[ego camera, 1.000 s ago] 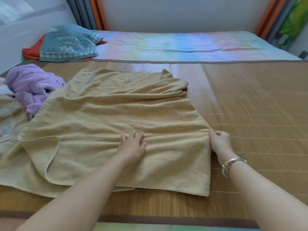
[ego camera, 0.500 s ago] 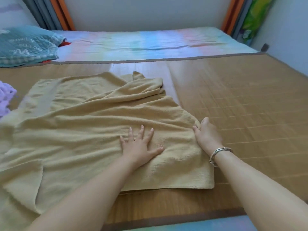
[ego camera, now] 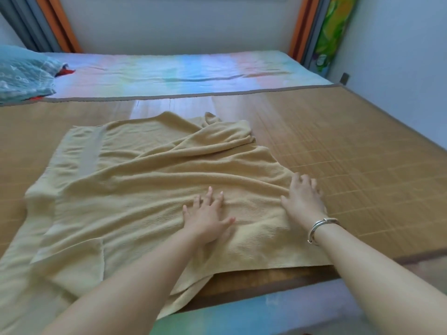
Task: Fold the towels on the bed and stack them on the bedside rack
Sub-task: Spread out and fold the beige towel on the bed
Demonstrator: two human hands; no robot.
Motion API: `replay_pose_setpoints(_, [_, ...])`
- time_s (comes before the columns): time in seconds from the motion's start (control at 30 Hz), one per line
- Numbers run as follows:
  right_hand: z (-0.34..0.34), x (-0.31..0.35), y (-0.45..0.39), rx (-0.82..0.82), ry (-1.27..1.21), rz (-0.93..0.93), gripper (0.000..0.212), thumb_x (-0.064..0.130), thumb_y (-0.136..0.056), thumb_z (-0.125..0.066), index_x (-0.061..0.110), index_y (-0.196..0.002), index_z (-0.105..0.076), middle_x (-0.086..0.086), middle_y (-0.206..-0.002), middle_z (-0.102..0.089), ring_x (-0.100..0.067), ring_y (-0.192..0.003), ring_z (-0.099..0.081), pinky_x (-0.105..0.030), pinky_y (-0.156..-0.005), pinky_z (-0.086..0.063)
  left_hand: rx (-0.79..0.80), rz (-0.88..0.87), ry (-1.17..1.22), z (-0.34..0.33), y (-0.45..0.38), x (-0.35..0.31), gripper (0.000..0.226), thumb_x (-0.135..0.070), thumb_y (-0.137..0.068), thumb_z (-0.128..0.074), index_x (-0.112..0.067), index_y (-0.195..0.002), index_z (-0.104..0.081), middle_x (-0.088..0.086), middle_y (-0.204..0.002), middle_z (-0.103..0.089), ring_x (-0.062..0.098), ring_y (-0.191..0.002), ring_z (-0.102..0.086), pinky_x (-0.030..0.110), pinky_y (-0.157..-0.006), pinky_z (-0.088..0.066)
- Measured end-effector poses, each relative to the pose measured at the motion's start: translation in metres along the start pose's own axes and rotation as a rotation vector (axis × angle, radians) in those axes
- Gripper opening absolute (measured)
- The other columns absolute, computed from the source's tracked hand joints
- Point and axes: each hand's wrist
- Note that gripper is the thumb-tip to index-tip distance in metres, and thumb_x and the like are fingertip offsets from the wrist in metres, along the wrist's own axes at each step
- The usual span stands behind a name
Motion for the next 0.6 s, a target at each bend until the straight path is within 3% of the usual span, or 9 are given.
replay_pose_setpoints(0.27, [-0.003, 0.186, 0.071, 0.16, -0.213, 0.424, 0.03, 0.034, -0.092, -0.05, 0.016, -0.116, -0.05, -0.005, -0.122, -0.051, -0.024, -0.115, -0.043, -0.036, -0.095, -0.037, -0.165, 0.3, 0.114, 0.048, 0.085, 0.167, 0.066, -0.042, -0.094, -0.047, -0.033, -0.151, -0.016, -0.003, -0.161, -0.004, 0.027, -0.148, -0.005, 0.055, -0.117, -0.009])
replay_pose_setpoints(0.43, [-0.02, 0.29, 0.122, 0.368, -0.309, 0.601, 0.041, 0.045, -0.088, -0.055, 0.018, -0.119, -0.052, -0.006, -0.124, -0.05, -0.024, -0.119, -0.045, -0.038, -0.1, -0.04, -0.284, 0.566, 0.233, 0.062, 0.146, 0.275, 0.053, -0.035, -0.09, -0.05, -0.023, -0.14, -0.038, 0.004, -0.147, -0.036, 0.032, -0.134, -0.032, 0.045, -0.107, -0.031])
replay_pose_setpoints(0.53, [-0.032, 0.33, 0.142, 0.447, -0.195, 0.638, 0.051, 0.052, -0.084, -0.059, 0.017, -0.12, -0.049, -0.008, -0.125, -0.049, -0.026, -0.117, -0.046, -0.04, -0.098, -0.041, -0.315, 0.684, 0.329, 0.062, 0.175, 0.318, 0.049, -0.033, -0.089, -0.055, -0.014, -0.133, -0.043, 0.01, -0.137, -0.04, 0.035, -0.126, -0.037, 0.041, -0.102, -0.034])
replay_pose_setpoints(0.6, [-0.041, 0.346, 0.148, 0.492, -0.12, 0.62, 0.051, 0.047, -0.082, -0.062, 0.014, -0.119, -0.048, -0.009, -0.125, -0.051, -0.028, -0.116, -0.047, -0.04, -0.096, -0.043, -0.327, 0.715, 0.4, 0.058, 0.187, 0.334, 0.04, -0.033, -0.084, -0.06, -0.011, -0.116, -0.049, 0.01, -0.125, -0.044, 0.032, -0.114, -0.046, 0.039, -0.093, -0.04])
Point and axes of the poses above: each hand's wrist, its own y-axis away from the middle knuckle, its own z-axis out of the back of the hand, x = y × z
